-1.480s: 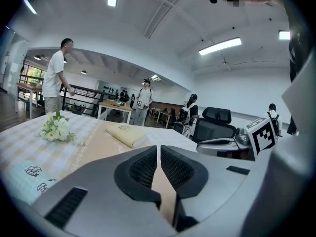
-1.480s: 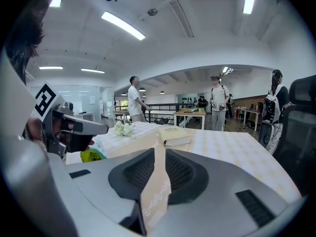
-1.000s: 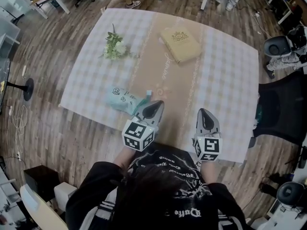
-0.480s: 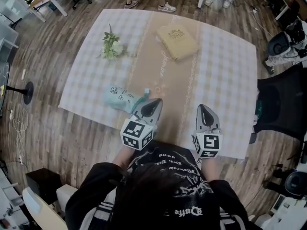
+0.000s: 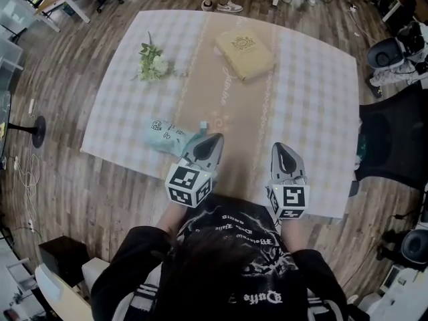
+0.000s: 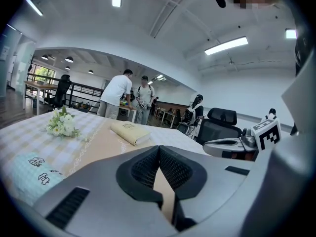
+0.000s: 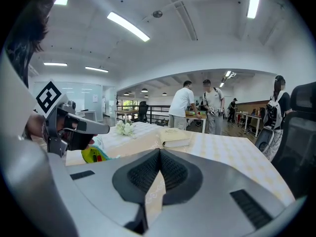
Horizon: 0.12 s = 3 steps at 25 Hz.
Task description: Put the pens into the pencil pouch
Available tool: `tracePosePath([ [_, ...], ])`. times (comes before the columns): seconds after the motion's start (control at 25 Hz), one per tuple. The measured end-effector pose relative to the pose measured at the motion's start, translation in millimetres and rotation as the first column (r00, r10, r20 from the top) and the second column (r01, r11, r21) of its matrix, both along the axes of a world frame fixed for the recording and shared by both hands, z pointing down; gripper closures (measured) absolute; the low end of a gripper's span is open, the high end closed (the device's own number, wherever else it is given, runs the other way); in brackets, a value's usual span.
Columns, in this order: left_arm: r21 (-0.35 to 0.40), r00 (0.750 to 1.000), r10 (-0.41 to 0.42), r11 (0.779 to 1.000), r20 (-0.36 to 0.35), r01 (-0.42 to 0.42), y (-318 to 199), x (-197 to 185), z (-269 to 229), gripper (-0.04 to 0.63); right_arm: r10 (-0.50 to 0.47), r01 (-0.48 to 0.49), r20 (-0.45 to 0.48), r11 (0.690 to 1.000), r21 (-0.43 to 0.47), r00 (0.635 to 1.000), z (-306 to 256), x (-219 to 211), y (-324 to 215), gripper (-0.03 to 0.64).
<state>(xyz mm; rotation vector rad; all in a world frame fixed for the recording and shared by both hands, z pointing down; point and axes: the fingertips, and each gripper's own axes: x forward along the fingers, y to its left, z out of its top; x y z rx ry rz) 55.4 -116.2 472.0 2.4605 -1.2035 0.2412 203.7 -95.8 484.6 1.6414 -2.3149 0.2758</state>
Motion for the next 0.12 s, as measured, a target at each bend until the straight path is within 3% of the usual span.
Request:
tracePosePath([
  [0.12,-0.001,1.0,-0.006,1.0,-0.004,0.006,-2.0,2.1,0.9,0.575,-0.001,0.001,-0.005,1.0,0.005,1.0,-1.9,4.1,-1.4,0.609],
])
